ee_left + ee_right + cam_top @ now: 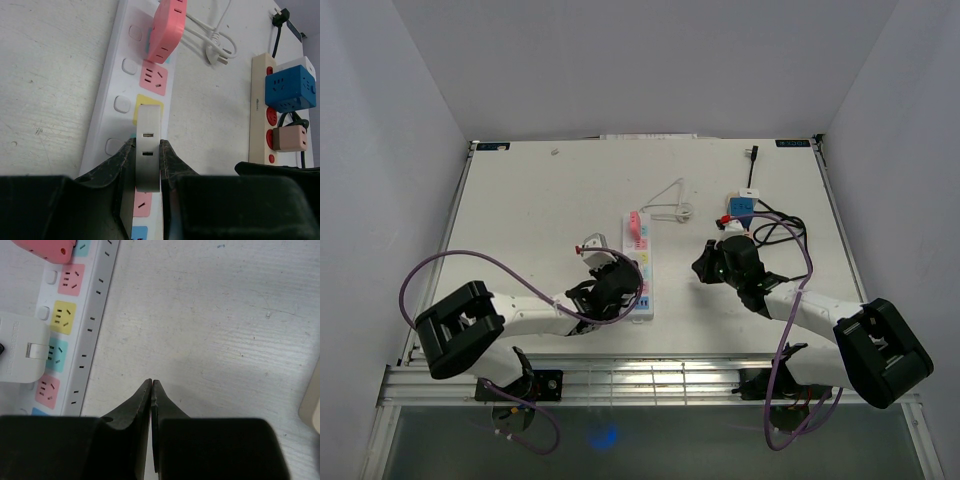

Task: Insert the plug
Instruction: Insert the plug into the socket.

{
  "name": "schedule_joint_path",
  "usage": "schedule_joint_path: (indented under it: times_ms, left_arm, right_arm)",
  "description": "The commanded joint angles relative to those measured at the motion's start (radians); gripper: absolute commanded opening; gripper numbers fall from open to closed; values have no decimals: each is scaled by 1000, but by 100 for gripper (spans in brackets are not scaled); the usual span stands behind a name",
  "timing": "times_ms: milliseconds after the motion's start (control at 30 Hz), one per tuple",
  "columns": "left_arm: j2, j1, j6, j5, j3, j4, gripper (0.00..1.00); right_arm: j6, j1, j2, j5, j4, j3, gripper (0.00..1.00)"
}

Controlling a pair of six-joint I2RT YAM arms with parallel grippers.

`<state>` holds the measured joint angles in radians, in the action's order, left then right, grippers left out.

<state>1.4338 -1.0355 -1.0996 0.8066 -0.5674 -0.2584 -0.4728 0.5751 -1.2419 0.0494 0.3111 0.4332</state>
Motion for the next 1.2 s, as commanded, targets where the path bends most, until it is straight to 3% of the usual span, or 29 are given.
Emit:
schedule_joint_path:
  times_ms: [0, 200, 700, 900, 1167]
  left_arm:
    - [-1, 11, -9, -23, 55, 58, 0]
    - [-4, 15, -14, -37, 118, -28, 0]
    - [-23, 34, 41, -47, 219, -189, 0]
    - [20, 38, 52, -35, 219, -225, 0]
    - [71, 60, 56, -38, 250, -286, 0]
  right_arm:
    - [16, -6, 19, -19, 54, -4, 8]
    - [20, -4, 21, -39, 77, -11, 8]
    - [34, 8, -57, -364, 318, 12, 8]
    - [66, 77, -137, -365, 250, 151, 8]
    - [60, 167, -275, -355, 281, 233, 8]
